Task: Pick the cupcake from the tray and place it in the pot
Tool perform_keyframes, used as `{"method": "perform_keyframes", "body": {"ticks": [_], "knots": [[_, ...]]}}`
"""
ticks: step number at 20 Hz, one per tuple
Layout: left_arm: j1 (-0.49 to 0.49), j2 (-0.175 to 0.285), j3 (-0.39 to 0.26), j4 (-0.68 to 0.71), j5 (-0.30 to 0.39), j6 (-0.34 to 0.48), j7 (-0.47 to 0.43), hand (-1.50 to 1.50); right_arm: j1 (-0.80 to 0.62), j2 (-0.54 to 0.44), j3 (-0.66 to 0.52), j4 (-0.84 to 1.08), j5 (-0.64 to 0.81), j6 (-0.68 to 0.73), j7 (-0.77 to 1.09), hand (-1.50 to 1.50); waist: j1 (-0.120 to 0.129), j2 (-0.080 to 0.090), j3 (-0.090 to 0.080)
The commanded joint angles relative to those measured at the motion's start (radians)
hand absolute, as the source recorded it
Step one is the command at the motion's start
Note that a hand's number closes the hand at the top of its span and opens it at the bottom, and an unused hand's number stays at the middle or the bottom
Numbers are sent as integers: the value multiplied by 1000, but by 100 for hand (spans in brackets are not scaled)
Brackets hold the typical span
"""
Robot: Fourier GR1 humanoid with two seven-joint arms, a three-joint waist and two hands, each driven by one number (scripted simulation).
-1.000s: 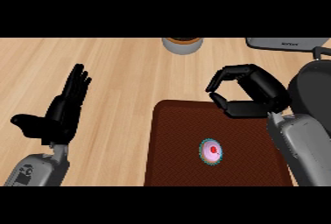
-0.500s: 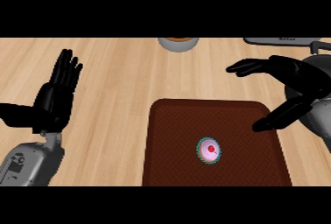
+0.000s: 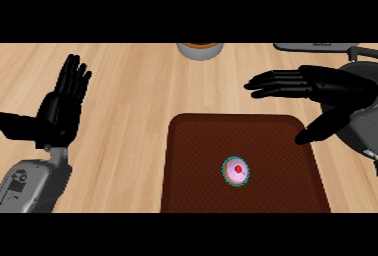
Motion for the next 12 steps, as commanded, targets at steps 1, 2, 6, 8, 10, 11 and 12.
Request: {"method": "perform_keyframes", "body": {"ticks": [1,2,6,8,10,11,12], "knots": [[20,10,20,-4,0,-11,-3,0,-27,-12,86,-5,89,84,-134,-150,-17,-11,-1],[61,-20,6,23,-13,-14,-63,0,-10,-36,100,-43,98,82,-116,-150,-27,-12,-2],[-7,-5,34,4,-9,1,26,0,-17,26,164,-53,148,49,-34,-150,-30,-13,-1],[-9,20,63,15,6,-36,23,0,26,28,186,-107,172,33,12,-150,-37,-14,-2],[12,19,67,10,4,-49,24,0,1,51,190,-37,207,42,17,-150,-31,-13,-1],[29,18,54,-55,-4,-22,59,0,2,73,226,-18,229,34,39,-150,-24,-14,-1],[-7,-13,57,-4,-4,-25,29,0,32,35,205,2,237,23,-36,-150,-34,-12,-1]]}}
